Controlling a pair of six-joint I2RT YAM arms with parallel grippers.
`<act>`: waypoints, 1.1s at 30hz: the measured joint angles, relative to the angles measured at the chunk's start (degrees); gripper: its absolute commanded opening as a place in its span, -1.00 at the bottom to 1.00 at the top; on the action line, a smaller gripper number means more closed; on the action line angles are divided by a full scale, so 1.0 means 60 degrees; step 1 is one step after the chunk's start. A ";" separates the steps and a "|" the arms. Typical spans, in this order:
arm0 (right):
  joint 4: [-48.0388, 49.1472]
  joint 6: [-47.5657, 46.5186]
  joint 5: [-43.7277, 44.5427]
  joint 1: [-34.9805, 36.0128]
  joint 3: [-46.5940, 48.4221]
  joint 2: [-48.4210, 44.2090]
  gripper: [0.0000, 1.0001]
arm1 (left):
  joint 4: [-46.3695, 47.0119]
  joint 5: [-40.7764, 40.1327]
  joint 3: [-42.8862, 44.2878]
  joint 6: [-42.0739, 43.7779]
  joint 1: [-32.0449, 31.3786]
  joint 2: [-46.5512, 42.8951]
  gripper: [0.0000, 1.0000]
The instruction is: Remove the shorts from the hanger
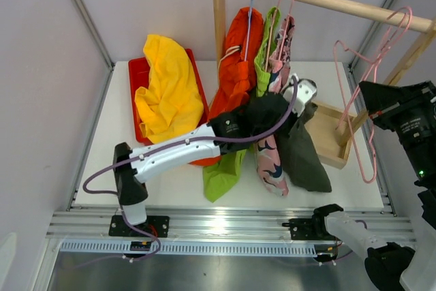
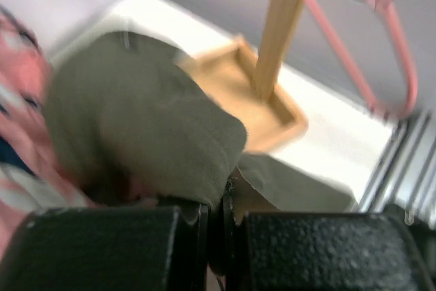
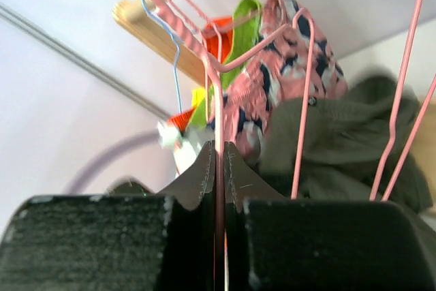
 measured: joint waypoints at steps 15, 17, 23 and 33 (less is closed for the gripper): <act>0.2076 -0.1486 0.0914 -0.0725 0.0215 0.3319 -1.00 | -0.3832 -0.2707 -0.3322 -0.1304 -0.4790 -0.5319 -1.00; 0.2226 -0.1486 0.0674 -0.1045 -0.0251 0.3439 -1.00 | -0.4717 -0.3493 -0.3140 -0.1767 -0.4801 -0.5876 -1.00; 0.2827 -0.1450 0.0091 -0.1603 -0.1814 0.2918 -1.00 | -0.7144 -0.5446 -0.2175 -0.2328 -0.4787 -0.6685 -1.00; 0.3701 -0.1137 -0.0361 -0.1730 -0.3967 0.0754 -0.79 | -0.7216 -0.6739 -0.0477 -0.0350 -0.2269 -0.6586 -1.00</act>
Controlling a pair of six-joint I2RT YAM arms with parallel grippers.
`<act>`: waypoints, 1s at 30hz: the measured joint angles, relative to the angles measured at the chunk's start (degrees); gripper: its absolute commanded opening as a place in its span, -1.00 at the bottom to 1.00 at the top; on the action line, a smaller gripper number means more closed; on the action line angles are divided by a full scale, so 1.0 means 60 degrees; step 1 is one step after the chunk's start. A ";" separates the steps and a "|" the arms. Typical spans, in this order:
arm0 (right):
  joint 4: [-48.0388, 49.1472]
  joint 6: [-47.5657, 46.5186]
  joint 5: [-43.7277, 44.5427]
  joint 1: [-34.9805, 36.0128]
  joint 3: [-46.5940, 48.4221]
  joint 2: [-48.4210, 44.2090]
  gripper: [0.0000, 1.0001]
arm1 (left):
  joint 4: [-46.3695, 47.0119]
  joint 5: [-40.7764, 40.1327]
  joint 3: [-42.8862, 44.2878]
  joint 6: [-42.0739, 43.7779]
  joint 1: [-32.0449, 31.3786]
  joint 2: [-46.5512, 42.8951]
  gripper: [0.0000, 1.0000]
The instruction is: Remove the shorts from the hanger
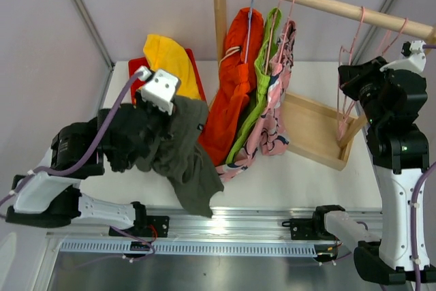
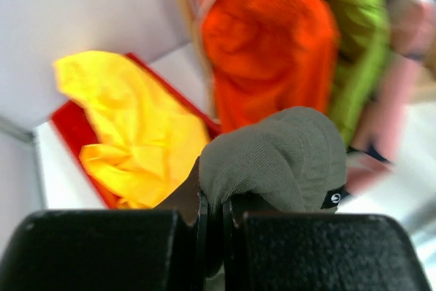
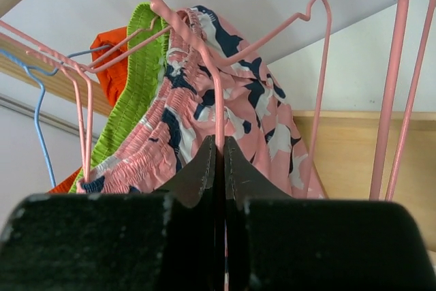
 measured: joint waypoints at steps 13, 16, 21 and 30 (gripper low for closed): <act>-0.0834 -0.0058 -0.0248 -0.0018 -0.1188 -0.0976 0.99 | 0.2524 0.2838 0.3606 0.2885 0.6419 0.2197 -1.00; -0.0962 -0.0109 -0.0251 -0.0018 -0.1457 -0.1144 0.99 | 0.2932 0.3486 0.4907 0.3034 0.7825 0.3242 -1.00; -0.1129 -0.0215 -0.0251 -0.0018 -0.1464 -0.1220 0.99 | 0.3748 0.4768 0.5125 0.2907 1.0083 0.4317 -1.00; -0.0535 -0.0328 -0.1053 -0.0018 -0.1472 -0.1898 0.99 | 0.4994 0.6164 0.2987 0.1723 1.1449 0.6098 0.98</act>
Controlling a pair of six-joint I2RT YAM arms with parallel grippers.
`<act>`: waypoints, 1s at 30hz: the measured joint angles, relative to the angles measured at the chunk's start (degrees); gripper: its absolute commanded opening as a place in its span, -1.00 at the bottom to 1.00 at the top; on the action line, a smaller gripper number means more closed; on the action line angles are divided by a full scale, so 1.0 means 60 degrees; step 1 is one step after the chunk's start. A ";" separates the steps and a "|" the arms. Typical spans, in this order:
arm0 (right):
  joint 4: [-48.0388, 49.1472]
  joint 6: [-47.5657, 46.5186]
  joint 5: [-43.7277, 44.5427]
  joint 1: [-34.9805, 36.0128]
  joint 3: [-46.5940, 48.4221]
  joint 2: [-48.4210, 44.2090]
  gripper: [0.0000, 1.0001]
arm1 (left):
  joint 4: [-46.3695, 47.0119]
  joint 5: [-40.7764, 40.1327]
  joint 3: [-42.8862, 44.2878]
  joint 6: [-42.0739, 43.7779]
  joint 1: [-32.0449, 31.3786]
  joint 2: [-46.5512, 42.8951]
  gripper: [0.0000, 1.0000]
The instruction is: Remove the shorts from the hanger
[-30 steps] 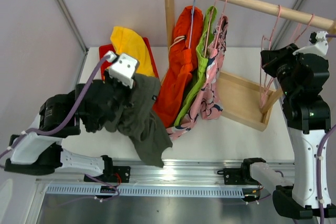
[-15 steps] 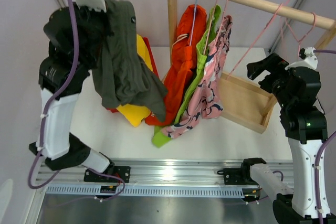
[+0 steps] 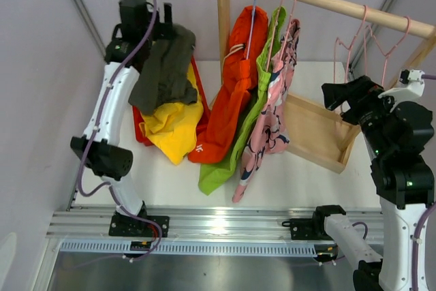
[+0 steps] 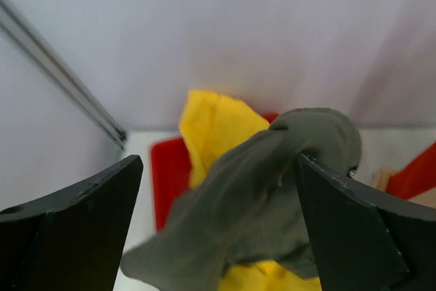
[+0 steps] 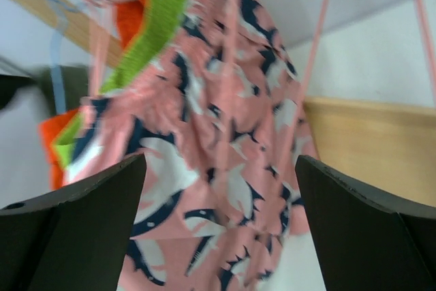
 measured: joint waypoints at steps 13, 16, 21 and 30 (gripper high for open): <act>0.2044 0.0321 -0.2317 0.0113 0.3027 0.1985 0.99 | 0.0270 0.0685 -0.5945 -0.1304 -0.0594 -0.3537 0.98; 0.2222 0.0412 -0.2299 0.0521 0.3319 0.2779 0.99 | 0.0659 0.0820 -0.7242 -0.1381 -0.0867 -0.5632 0.98; 0.2550 0.0408 -0.1934 0.1519 0.3421 0.4109 0.97 | 0.0922 0.0951 -0.8969 -0.1457 -0.0892 -0.7748 0.98; 0.2896 0.0273 -0.0812 0.2495 0.2838 0.4863 0.65 | 0.1096 0.1410 -1.0663 -0.1657 -0.0951 -0.7989 0.98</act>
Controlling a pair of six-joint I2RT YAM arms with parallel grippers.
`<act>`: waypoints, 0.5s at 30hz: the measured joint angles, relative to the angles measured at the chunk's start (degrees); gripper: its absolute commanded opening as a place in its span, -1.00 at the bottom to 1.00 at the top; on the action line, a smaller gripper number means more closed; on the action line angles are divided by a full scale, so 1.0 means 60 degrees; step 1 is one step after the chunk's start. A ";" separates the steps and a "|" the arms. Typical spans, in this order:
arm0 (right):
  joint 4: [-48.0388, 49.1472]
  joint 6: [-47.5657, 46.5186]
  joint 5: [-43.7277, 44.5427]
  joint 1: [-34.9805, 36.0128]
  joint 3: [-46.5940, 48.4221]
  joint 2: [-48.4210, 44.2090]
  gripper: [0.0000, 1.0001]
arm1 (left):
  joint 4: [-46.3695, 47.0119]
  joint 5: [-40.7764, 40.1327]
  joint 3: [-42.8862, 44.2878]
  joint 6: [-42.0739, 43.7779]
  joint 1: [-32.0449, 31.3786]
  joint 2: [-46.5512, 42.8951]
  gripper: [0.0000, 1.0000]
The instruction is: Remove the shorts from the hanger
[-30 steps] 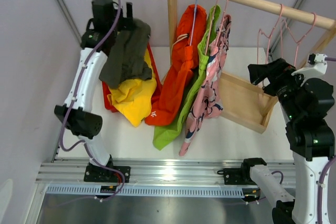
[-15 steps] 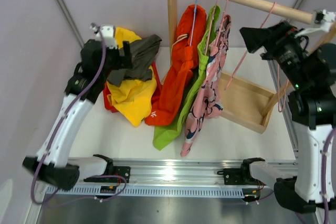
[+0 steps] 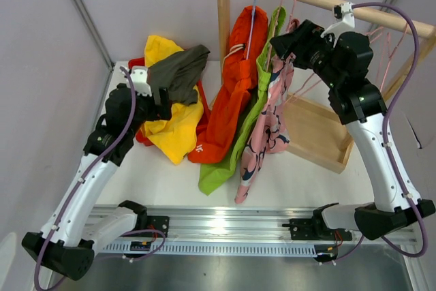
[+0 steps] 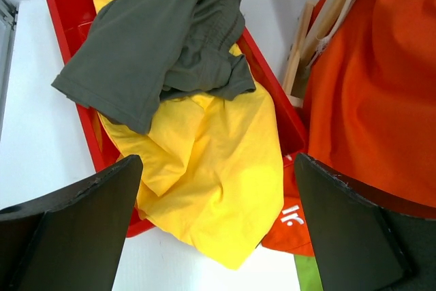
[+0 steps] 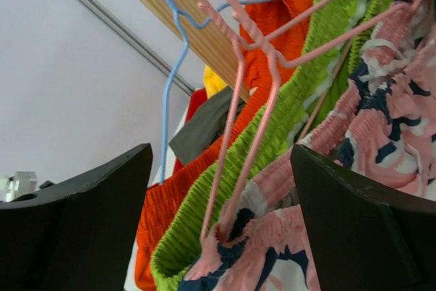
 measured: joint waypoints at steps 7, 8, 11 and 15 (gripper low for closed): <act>0.0466 -0.0113 0.0667 0.0033 -0.0743 -0.0004 0.08 | 0.0295 0.0219 -0.0146 -0.0069 0.0000 -0.0160 0.98; 0.0470 -0.0113 0.0721 0.0033 -0.0794 -0.0004 0.01 | 0.0306 0.0240 -0.0168 -0.0069 0.0000 -0.0168 0.98; 0.0561 -0.0113 0.0838 0.0036 -0.0936 0.0011 -0.14 | 0.0342 0.0277 -0.0284 -0.0073 0.0000 -0.0171 0.98; 0.0780 -0.0120 0.0911 0.0036 -0.0998 0.0029 -0.71 | 0.0372 0.0364 -0.0353 -0.0080 0.0000 -0.0171 0.98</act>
